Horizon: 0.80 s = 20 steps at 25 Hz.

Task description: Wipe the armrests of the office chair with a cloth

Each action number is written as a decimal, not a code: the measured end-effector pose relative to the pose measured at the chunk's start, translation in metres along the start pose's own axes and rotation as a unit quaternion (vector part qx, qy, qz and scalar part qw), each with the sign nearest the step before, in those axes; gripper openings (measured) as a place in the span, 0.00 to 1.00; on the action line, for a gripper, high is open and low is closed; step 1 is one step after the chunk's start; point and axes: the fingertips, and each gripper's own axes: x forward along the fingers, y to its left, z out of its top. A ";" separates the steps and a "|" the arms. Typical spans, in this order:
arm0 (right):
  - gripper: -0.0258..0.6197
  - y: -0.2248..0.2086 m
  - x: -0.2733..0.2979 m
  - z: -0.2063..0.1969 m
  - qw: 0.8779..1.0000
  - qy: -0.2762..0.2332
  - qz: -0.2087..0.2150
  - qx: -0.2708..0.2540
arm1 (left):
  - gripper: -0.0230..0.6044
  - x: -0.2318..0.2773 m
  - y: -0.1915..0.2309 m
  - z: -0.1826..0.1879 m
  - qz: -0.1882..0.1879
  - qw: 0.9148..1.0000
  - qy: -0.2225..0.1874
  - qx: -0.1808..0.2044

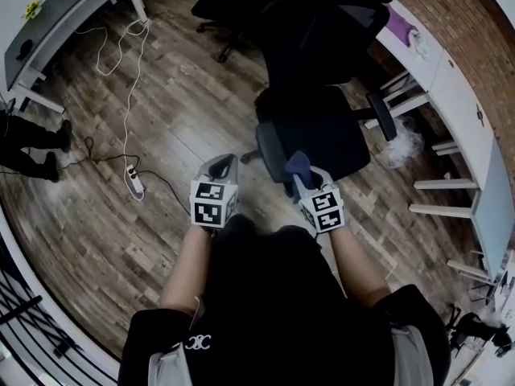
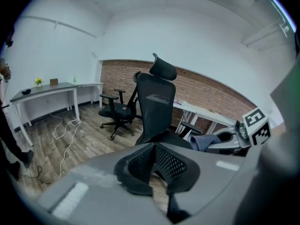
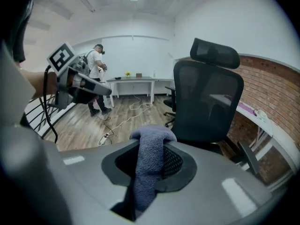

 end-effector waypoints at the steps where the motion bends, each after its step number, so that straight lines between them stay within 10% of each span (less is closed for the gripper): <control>1: 0.16 -0.002 0.007 -0.006 1.000 0.014 -0.001 0.002 | 0.04 0.004 0.004 -0.004 -0.006 1.000 0.007 0.000; 20: 0.16 -0.012 0.086 -0.139 0.974 0.213 0.077 -0.023 | 0.04 0.053 0.003 -0.047 -0.052 0.994 0.096 -0.022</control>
